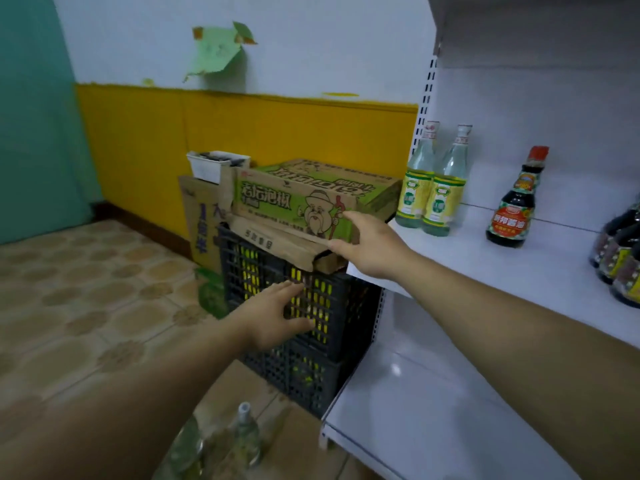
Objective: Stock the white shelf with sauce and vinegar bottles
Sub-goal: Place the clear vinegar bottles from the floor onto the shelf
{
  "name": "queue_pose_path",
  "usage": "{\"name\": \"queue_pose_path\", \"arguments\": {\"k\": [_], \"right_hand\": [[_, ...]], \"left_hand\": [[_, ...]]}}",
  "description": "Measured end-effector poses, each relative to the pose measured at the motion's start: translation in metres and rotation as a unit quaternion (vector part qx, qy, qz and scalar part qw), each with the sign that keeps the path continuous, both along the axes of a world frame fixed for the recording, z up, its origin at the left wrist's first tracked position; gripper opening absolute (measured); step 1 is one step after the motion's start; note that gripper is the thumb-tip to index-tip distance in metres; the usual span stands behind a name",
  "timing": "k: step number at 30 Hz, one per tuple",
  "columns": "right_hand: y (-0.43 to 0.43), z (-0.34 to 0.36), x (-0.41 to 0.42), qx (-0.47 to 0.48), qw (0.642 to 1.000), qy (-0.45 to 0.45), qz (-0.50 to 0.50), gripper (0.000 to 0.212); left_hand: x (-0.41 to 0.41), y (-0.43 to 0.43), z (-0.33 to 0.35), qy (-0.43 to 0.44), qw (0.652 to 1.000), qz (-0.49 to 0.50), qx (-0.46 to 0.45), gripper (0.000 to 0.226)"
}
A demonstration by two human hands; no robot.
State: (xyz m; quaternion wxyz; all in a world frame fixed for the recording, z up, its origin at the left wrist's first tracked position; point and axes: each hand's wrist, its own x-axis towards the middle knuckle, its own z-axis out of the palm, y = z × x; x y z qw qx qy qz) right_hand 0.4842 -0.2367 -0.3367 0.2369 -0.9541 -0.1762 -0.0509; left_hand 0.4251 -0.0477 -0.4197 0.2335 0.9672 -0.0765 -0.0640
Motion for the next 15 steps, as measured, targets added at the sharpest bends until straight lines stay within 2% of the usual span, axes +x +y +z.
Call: {"name": "queue_pose_path", "arguments": {"k": [4,8,15], "right_hand": [[0.065,-0.043,-0.022,-0.038,0.994,0.068,0.074,0.078],[0.115,-0.103,-0.034,-0.073,0.983,0.139,0.100,0.076],[0.159,-0.216,-0.022,-0.108,0.966,0.192,0.132,0.073]], "left_hand": [[-0.044,0.050,-0.033,0.028,0.997,0.065,-0.013,0.080],[-0.073,0.085,-0.079,0.075,0.990,0.115,-0.019,0.080],[-0.069,0.119,-0.169,0.182,0.967,0.167,-0.055,0.082]]}}
